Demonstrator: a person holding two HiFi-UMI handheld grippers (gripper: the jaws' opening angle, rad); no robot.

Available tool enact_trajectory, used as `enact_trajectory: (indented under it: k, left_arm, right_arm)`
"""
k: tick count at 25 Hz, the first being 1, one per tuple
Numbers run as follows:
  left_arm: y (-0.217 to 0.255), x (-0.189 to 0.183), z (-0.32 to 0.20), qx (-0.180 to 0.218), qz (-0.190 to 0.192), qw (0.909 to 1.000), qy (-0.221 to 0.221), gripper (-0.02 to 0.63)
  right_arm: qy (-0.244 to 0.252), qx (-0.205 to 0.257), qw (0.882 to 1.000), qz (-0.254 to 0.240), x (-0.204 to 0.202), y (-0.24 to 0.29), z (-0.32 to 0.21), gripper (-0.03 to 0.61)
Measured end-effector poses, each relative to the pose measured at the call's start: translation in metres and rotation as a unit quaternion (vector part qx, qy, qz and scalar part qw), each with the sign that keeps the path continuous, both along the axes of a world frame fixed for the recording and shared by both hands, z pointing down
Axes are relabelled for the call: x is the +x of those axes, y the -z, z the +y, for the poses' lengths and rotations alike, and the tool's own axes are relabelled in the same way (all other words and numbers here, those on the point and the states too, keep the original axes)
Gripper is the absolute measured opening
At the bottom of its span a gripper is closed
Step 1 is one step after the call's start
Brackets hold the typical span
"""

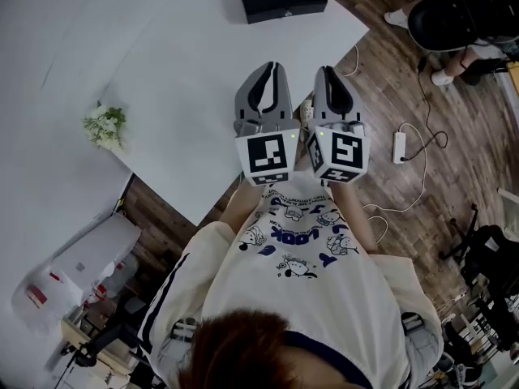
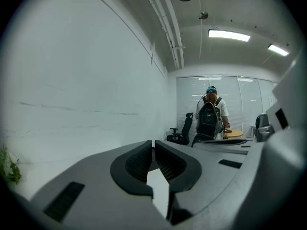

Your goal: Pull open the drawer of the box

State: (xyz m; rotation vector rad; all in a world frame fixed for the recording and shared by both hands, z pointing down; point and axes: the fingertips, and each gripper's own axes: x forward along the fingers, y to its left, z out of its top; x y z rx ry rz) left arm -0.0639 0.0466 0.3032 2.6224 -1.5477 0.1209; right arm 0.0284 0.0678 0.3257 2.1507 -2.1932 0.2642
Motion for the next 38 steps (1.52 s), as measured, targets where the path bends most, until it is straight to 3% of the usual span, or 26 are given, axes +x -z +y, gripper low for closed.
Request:
enact_trajectory:
  k: [17, 38]
  left_arm:
    - [-0.012, 0.061, -0.096, -0.029, -0.016, 0.9971, 0.068, 0.029]
    - [-0.076, 0.09, -0.165, -0.112, -0.011, 0.9845, 0.134, 0.031]
  right_arm:
    - [0.08, -0.027, 0.996, -0.006, 0.057, -0.009, -0.11, 0.043]
    - [0.182, -0.078, 0.98, 0.003, 0.078, -0.054, -0.193, 0.043]
